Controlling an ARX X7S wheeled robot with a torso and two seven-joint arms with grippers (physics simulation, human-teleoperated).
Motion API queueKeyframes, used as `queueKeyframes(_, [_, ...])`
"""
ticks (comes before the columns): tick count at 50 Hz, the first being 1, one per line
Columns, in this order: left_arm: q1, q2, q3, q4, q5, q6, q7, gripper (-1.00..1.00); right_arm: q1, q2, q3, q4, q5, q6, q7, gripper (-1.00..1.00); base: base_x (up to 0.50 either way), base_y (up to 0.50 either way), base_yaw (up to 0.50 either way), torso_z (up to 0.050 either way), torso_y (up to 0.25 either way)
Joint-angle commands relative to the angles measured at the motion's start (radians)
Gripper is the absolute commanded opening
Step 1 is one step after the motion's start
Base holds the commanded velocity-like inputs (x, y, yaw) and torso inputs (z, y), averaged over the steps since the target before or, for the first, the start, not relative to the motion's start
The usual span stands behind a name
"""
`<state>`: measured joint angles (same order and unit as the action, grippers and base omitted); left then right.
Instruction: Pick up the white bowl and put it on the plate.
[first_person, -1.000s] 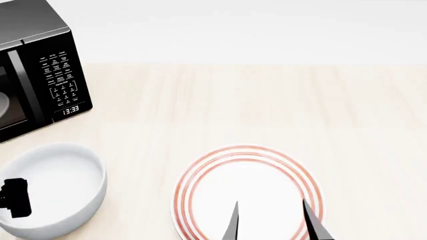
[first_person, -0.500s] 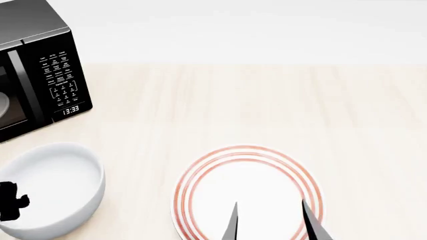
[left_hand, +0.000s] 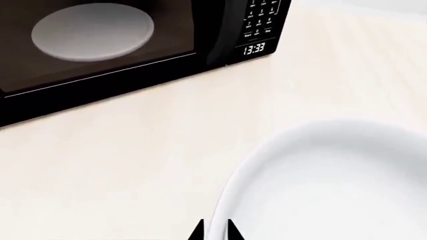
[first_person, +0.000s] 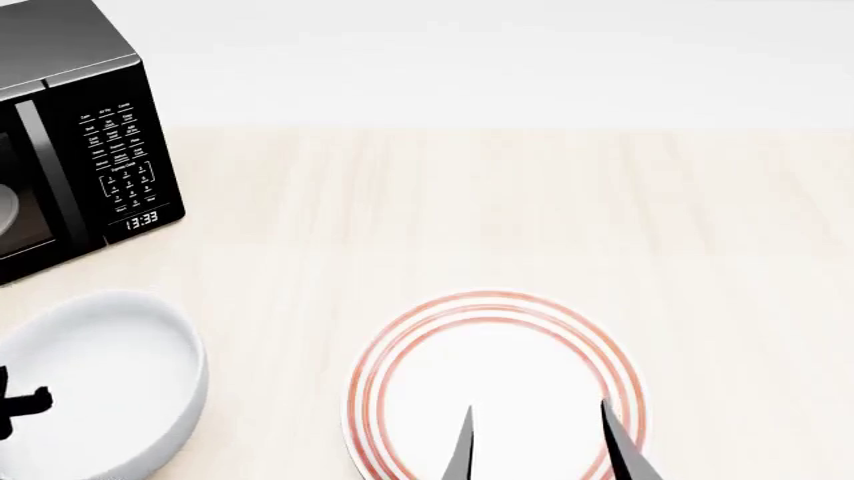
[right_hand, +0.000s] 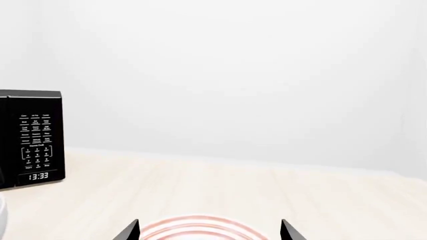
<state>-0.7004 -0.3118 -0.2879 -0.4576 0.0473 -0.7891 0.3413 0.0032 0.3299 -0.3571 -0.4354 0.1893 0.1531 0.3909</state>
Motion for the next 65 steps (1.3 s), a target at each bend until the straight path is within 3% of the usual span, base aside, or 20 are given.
queueKeyframes(1, [0.002,0.032,-0.045,0.028,-0.012,-0.008,0.018,-1.00,-0.002,-0.016,0.017,-0.001,-0.021,0.002,-0.018,1.00,0.00,0.00,0.00,0.000,0.000])
queueKeyframes(17, [-0.039,0.085,-0.059,0.296,-0.062,-0.186,0.031,-1.00,0.002,-0.012,0.016,0.007,-0.013,-0.004,-0.017,1.00,0.00,0.00,0.00,0.000,0.000])
queueKeyframes(40, [-0.115,0.138,-0.054,0.432,-0.097,-0.319,0.006,-1.00,0.003,-0.006,0.012,0.004,-0.008,-0.004,-0.009,1.00,0.00,0.00,0.00,0.000,0.000])
queueKeyframes(65, [-0.312,0.249,0.031,0.104,-0.085,-0.204,-0.101,-1.00,0.004,0.001,0.016,0.010,0.007,-0.014,-0.005,1.00,0.00,0.00,0.00,0.000,0.000])
